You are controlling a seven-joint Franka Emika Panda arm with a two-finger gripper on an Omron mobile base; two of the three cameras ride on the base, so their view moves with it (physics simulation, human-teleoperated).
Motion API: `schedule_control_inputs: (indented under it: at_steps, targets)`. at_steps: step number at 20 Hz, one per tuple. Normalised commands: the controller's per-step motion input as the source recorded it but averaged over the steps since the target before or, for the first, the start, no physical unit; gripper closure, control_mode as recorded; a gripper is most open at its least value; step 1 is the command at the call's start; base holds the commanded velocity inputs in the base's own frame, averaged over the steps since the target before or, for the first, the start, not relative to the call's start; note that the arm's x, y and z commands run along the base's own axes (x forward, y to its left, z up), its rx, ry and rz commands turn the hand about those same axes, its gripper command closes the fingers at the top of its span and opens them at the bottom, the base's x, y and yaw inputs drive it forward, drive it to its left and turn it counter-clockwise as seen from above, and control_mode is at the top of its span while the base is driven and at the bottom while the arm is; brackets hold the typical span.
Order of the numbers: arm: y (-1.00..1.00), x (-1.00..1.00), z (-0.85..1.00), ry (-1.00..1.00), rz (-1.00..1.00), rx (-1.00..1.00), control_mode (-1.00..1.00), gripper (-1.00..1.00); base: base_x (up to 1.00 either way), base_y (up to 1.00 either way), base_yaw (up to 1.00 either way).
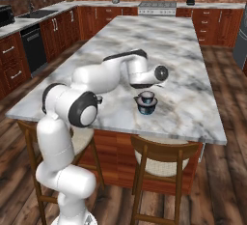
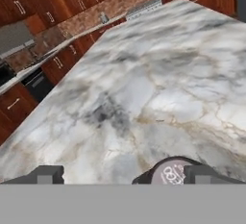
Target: Stack the yogurt containers by placing the smaller containers on top of the larger containers.
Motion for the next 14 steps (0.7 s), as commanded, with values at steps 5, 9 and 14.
schedule_control_inputs:
  at_steps: [5, 9, 14]
  targets:
    - [0.57, 0.00, 0.32, 0.14, 0.05, -0.22, -1.00, -1.00, 0.00, 0.00, 0.00]
    - [0.51, -0.14, 0.12, 0.07, 0.07, -0.22, -1.00, -1.00, 0.00, 0.00, 0.00]
    - [0.57, -0.32, -0.01, 0.00, 0.10, -0.25, -1.00, -1.00, 0.00, 0.00, 0.00]
